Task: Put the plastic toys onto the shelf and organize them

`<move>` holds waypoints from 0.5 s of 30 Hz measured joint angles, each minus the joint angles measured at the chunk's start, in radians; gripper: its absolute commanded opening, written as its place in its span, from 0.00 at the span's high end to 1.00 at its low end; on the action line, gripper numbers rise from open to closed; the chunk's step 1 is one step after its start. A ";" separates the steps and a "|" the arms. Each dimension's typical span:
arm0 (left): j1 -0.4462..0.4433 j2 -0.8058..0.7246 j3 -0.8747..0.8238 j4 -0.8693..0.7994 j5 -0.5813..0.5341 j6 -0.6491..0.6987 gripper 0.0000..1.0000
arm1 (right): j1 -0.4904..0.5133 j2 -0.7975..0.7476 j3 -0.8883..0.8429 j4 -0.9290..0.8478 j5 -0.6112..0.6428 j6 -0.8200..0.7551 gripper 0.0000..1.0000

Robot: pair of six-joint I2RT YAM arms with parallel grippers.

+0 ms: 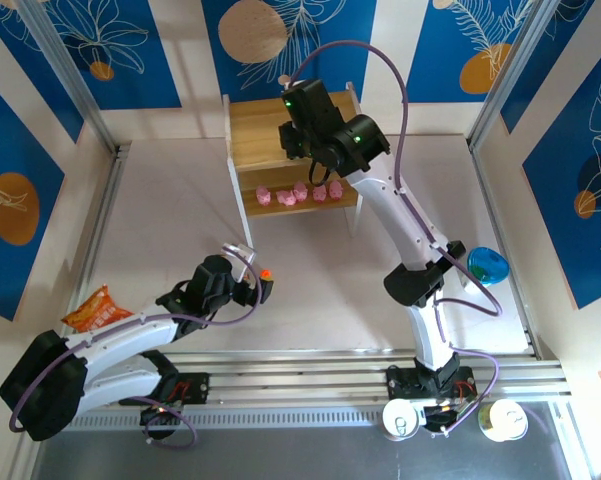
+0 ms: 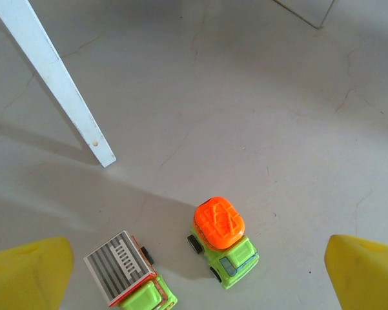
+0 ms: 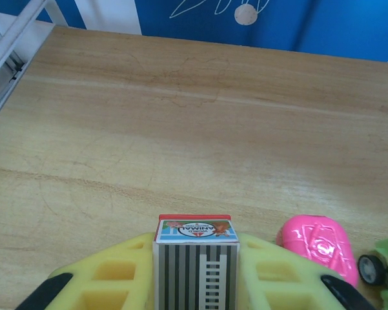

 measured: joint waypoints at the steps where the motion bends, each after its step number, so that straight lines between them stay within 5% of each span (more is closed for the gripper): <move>1: 0.000 0.000 0.000 0.000 0.000 0.000 0.00 | 0.000 0.003 0.000 0.000 0.000 -0.002 0.76; 15: 0.000 0.006 0.000 0.000 0.000 0.000 0.00 | -0.013 0.011 0.006 0.010 -0.007 -0.010 0.70</move>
